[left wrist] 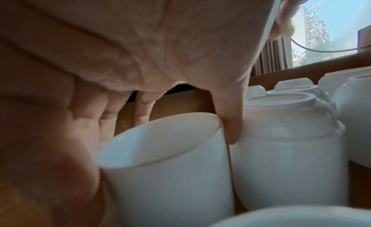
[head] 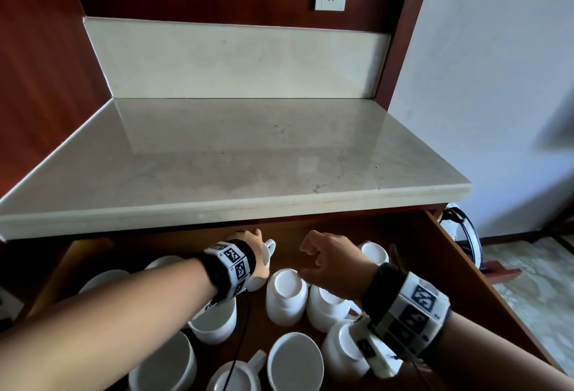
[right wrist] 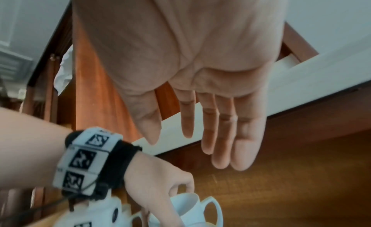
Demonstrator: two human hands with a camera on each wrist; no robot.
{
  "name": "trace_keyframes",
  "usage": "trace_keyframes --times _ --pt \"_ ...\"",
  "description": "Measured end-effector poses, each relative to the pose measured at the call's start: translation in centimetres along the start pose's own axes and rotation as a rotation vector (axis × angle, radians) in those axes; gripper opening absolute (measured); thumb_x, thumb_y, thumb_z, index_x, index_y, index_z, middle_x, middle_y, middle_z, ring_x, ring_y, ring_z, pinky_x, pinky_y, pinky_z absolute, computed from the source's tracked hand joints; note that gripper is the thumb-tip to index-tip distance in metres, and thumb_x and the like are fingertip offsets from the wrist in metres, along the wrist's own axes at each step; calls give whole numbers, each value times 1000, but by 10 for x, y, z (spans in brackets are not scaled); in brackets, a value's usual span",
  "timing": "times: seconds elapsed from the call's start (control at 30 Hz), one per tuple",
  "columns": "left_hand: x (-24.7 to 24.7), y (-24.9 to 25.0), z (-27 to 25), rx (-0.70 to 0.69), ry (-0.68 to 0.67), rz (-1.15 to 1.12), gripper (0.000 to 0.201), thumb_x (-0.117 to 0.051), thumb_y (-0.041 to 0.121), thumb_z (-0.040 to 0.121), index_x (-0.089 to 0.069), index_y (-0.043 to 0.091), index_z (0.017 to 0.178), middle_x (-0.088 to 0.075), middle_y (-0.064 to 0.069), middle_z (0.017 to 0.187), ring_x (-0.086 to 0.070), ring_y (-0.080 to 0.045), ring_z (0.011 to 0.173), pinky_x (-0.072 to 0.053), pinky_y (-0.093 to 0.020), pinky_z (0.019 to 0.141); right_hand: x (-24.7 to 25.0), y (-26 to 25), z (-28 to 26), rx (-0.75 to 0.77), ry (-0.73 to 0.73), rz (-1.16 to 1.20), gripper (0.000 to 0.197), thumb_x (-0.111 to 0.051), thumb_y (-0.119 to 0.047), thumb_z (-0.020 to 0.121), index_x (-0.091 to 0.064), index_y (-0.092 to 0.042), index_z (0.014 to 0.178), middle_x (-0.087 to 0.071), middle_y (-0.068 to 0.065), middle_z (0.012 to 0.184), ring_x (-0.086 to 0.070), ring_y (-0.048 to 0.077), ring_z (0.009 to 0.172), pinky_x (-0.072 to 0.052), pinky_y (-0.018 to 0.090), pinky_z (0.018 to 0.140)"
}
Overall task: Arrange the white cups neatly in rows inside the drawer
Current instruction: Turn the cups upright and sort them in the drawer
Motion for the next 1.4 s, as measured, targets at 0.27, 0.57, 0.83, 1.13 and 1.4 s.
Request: trace_keyframes --times 0.27,0.57,0.83,1.13,1.4 --pt "22 -22 -41 -120 99 16 68 -57 65 79 -44 16 124 -61 -7 115 -61 -27 104 -44 -31 72 -91 -20 35 10 -465 -647 90 -81 -35 69 -29 -24 141 -41 10 141 -42 35 129 -32 57 103" --pt "22 -45 -74 -193 182 -154 52 -61 56 83 -50 20 118 -63 -6 107 -63 -24 92 -43 -28 67 -100 -28 43 118 -407 -764 90 -84 -33 63 -34 -21 136 -49 7 135 -54 30 121 -38 50 99" --pt "41 -32 -94 -484 182 -597 101 -86 46 63 -25 38 144 -48 4 139 -52 -11 118 -46 -28 93 16 -23 4 131 -97 191 74 -90 -34 50 -56 -28 115 -67 -3 104 -66 15 91 -56 30 77" --pt "88 -5 -115 -740 434 -926 83 -85 49 53 -43 36 123 -60 7 107 -60 -11 93 -51 -30 81 10 19 -8 -176 -197 1065 71 -79 -50 66 -60 -11 122 -64 22 115 -61 34 98 -45 48 87" --pt "30 35 -73 -464 148 -246 94 -75 62 57 -33 33 136 -39 3 107 -52 -22 100 -50 -36 85 53 58 -24 -221 108 567 38 -62 -38 88 -55 -18 120 -67 2 108 -66 17 100 -54 34 80"
Point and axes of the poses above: each hand's wrist, its own z-axis towards the middle knuckle, its own x-axis out of the back of the hand, y = z × x, the point moved 9 cm from there along z, towards the middle knuckle
